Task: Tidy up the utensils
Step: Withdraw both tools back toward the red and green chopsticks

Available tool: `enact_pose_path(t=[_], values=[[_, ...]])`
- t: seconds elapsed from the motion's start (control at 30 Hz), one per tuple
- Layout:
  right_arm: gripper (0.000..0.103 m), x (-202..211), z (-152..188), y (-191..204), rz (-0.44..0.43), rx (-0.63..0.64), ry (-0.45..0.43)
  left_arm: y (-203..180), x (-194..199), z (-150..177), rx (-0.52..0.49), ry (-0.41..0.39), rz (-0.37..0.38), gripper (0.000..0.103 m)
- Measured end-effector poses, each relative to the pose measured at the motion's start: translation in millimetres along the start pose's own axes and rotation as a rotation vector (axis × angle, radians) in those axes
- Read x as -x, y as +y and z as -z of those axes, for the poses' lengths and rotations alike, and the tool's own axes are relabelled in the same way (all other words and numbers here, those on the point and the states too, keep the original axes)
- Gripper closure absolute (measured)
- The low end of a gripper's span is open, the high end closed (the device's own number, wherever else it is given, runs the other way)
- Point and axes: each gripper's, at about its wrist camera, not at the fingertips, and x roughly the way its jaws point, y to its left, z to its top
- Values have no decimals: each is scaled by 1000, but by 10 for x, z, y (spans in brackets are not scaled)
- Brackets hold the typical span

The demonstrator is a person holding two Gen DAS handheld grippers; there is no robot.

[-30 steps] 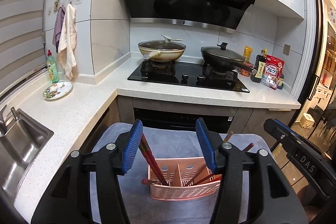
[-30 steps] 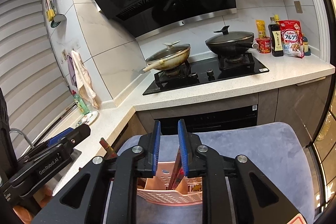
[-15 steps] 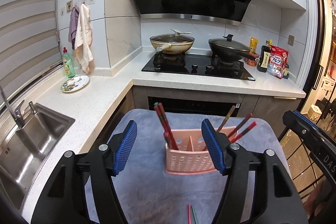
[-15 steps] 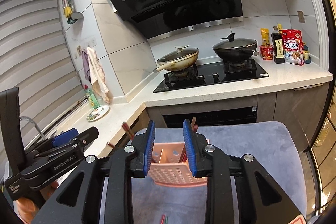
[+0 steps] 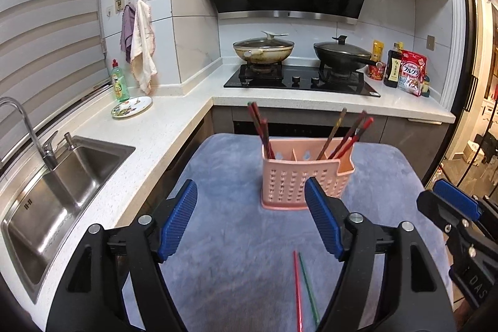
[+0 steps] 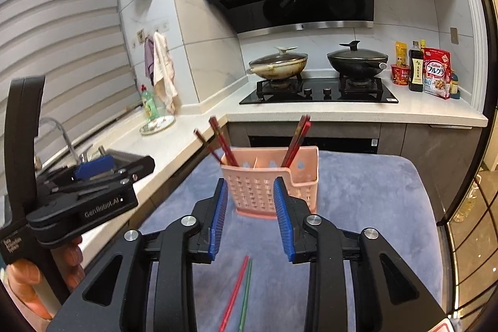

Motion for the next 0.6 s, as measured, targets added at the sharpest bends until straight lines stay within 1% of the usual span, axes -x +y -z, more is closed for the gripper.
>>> enact_pose_path(t=[0.23,0.33,0.6], values=[[71,154,538,125,9,36,71,87,79,444,26,65,8,35],[71,196,763,143,9,31,109,97,80,680,24,95,-4,35],[71,245,1210,125,18,8,176,141,71,1205,53,181,7,35]])
